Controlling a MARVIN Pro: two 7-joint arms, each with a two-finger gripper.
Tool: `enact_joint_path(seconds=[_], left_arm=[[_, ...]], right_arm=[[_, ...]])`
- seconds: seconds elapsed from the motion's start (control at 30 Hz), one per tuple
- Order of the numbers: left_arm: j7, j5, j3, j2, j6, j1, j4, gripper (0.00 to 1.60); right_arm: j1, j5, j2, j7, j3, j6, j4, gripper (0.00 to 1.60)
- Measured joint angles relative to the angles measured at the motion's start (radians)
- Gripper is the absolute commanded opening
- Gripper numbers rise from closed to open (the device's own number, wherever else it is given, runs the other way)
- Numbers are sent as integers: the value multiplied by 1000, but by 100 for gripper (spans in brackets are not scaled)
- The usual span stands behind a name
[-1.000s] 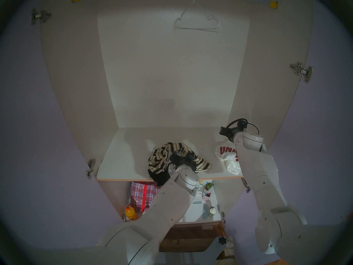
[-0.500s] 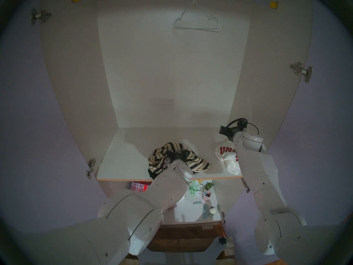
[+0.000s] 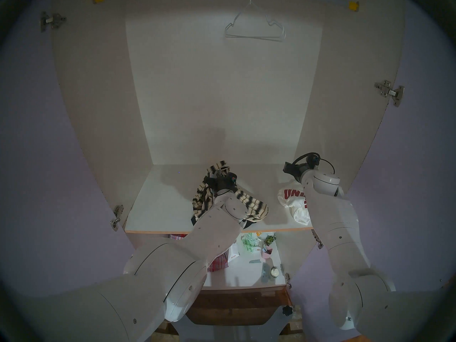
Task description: Sort tops into two piles: light colors and dark colors
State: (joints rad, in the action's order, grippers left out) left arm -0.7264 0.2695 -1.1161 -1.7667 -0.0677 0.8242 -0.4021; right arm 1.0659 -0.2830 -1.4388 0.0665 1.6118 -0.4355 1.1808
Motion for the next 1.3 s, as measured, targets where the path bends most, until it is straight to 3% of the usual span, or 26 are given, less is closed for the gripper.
enact_joint_path(seconds=[0.3,0.57,0.73,0.97,1.07,1.17,1.3], left_arm=[[-54,1,-8,67,-33,36,-142,0],[-160,-5,-110,176,-40,39,-271,0],[-160,-5,-122,248,-22,46,-342,0],[69,-31,-68,285,65,50,-366,0],[173,-29,-20,285,160,45,-353,0],[250,-11,44,280,258,7,-261,0],[249,-5,55,273,262,-36,-137,0]], right_arm=[[0,2,-1,-1,1,1,0,160],[0,3,-2,-1,4,1,0,160],[0,4,-3,-2,4,2,0,160],[1,5,-4,-2,5,2,0,160],[1,6,-5,-3,6,3,0,160],[1,7,-5,-3,7,4,1,160],[1,7,-5,-3,7,4,1,160]])
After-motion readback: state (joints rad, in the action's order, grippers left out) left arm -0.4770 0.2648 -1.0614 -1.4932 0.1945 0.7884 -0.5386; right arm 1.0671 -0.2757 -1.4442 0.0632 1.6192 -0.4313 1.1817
